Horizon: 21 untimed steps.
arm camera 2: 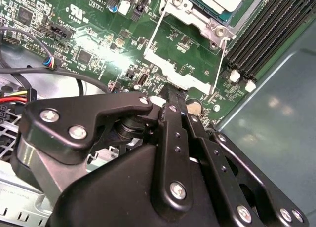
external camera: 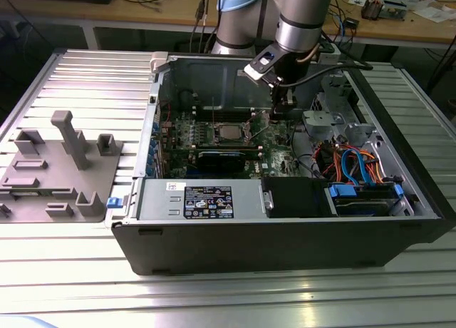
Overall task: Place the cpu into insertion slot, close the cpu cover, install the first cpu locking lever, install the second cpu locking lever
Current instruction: 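Close the cpu cover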
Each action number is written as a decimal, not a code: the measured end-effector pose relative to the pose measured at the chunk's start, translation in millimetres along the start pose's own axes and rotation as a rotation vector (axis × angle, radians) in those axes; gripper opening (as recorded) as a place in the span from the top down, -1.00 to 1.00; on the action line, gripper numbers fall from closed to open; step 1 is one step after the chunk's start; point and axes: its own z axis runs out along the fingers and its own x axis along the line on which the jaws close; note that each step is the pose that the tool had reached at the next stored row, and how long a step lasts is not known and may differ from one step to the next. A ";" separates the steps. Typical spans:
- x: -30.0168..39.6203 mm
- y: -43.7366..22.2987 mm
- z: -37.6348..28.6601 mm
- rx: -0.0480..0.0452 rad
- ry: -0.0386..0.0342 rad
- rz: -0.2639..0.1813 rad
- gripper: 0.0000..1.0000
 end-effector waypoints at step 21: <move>0.6 -17.0 0.2 -0.0001 0.0000 0.000 0.79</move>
